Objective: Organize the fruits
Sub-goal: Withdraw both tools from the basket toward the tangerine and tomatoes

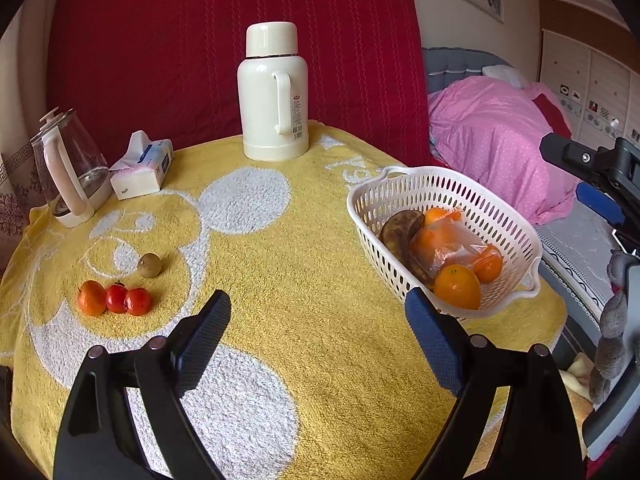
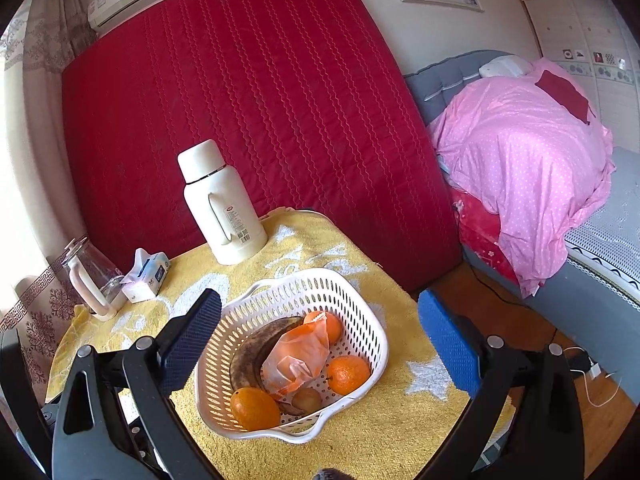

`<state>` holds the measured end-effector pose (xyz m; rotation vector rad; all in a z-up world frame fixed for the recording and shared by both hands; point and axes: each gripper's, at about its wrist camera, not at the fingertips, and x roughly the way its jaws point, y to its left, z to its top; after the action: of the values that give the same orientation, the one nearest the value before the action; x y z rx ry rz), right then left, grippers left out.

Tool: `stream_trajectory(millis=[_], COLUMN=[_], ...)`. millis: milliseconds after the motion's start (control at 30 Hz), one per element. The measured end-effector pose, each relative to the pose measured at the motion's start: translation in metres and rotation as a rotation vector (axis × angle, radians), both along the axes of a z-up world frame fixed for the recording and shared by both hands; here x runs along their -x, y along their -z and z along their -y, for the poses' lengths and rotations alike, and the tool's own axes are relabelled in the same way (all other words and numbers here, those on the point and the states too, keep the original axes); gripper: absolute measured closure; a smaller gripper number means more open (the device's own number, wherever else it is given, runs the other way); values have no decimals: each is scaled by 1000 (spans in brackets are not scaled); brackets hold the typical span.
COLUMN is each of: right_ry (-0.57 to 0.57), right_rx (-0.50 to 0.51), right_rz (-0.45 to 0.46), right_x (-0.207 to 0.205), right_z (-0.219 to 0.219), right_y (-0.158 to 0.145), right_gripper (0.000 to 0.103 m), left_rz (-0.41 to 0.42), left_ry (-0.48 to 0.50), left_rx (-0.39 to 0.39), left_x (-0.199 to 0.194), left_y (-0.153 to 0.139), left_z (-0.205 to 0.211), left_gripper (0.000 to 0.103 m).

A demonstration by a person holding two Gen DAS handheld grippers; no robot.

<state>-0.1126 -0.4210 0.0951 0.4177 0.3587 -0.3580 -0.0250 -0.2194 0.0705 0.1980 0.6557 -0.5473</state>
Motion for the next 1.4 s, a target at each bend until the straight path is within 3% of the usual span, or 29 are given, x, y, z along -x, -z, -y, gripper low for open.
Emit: stream_trajectory(millis=[500,633,900,1033,1400], right_ry=[-70,-111,-89,-151,-287], right_rx=[32,58,281,357,340], right_rz=[-34,-33,-9,-29,-69], right_x=[-12,-13,-7,-10,-20], right_z=[-20,-33,-74,-91,-119], right_y=[9,10,4,4,19], right_gripper=[3,3,3,3,3], left_rz=[-47,-1,65,81,93], left_ry=[-70,-136,-207,-224,-263], left_rx=[29,-2,-44,-47,-59], left_x=[-5,-4,-2,-2,-4], left_y=[15,18,17,17,20], left_z=[-33,-45,-61,-66,-78], left_gripper=[15,15,15,15,15])
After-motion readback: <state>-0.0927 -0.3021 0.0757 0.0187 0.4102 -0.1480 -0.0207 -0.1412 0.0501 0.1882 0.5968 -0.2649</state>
